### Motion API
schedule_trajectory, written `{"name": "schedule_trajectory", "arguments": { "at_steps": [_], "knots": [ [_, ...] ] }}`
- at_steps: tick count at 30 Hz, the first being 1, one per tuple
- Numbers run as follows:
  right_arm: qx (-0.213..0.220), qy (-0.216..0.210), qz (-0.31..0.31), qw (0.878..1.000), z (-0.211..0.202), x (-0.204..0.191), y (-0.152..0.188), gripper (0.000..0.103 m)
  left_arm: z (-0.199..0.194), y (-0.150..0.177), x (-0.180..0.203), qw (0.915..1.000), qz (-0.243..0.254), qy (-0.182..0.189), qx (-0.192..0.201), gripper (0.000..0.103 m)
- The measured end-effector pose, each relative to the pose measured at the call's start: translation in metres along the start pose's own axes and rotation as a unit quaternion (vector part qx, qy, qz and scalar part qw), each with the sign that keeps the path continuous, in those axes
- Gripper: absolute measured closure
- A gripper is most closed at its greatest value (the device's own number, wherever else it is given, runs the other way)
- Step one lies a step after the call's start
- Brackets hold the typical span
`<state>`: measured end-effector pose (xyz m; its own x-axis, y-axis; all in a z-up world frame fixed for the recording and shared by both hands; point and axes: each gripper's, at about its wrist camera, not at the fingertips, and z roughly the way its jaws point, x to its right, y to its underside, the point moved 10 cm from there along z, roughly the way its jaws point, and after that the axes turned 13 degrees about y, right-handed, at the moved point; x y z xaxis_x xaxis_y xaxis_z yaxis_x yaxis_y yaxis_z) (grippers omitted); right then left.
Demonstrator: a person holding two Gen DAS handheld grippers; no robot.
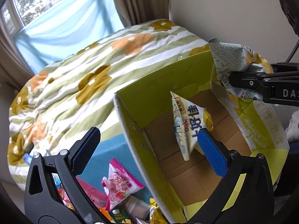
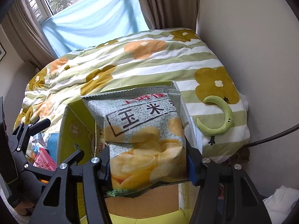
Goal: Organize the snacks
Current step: 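Carry both bags over the cardboard box and open both tools to drop them, then withdraw both tools from the box back toward the table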
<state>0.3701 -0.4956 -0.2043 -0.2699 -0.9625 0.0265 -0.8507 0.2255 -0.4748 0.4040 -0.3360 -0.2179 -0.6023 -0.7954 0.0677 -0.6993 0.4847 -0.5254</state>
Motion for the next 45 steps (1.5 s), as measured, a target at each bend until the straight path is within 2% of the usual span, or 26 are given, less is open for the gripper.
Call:
{"name": "schedule_trajectory", "arguments": {
  "at_steps": [5,8,12,13,14,16,23,30,34,38,45],
  "knots": [
    [-0.008,-0.014,-0.036,0.999,0.018,-0.019,-0.007,0.047,-0.012,0.015,-0.015,0.9995,-0.031,-0.009,-0.005,0.000],
    [-0.014,-0.028,-0.031,0.999,0.032,-0.024,-0.011,0.047,-0.016,0.020,-0.024,0.9989,-0.041,-0.022,-0.005,0.000],
    [-0.012,-0.025,-0.030,0.999,0.048,-0.025,-0.018,0.045,-0.016,0.021,-0.030,0.9981,-0.057,-0.023,-0.003,0.000],
    [-0.008,-0.021,-0.031,0.999,0.049,-0.025,-0.019,0.037,-0.015,0.022,-0.030,0.9979,-0.060,-0.023,-0.002,0.000],
    [-0.002,-0.016,-0.029,0.999,0.051,-0.024,-0.021,0.020,-0.015,0.023,-0.030,0.9978,-0.062,-0.024,-0.003,0.000],
    [0.011,-0.016,-0.025,0.999,0.048,-0.023,-0.022,0.002,-0.014,0.025,-0.028,0.9975,-0.068,-0.022,-0.002,0.000],
    [0.006,-0.023,-0.009,1.000,0.039,-0.011,-0.007,0.002,-0.016,0.029,-0.021,0.9969,-0.075,-0.023,-0.005,0.000],
    [0.019,-0.031,-0.019,0.999,0.014,-0.008,-0.004,0.002,-0.043,0.025,-0.011,0.9961,-0.078,-0.035,0.021,0.000],
    [0.036,-0.024,-0.040,0.998,-0.011,-0.007,-0.002,0.002,-0.073,0.023,-0.007,0.9951,-0.077,-0.044,0.044,0.000],
    [0.071,-0.023,-0.060,0.995,-0.045,-0.008,-0.001,0.002,-0.115,0.029,-0.012,0.9912,-0.089,-0.064,0.074,0.000],
    [0.110,-0.063,-0.079,0.989,-0.100,-0.021,0.011,0.002,-0.184,0.072,-0.037,0.9778,-0.147,-0.108,0.103,0.000]
  ]
}}
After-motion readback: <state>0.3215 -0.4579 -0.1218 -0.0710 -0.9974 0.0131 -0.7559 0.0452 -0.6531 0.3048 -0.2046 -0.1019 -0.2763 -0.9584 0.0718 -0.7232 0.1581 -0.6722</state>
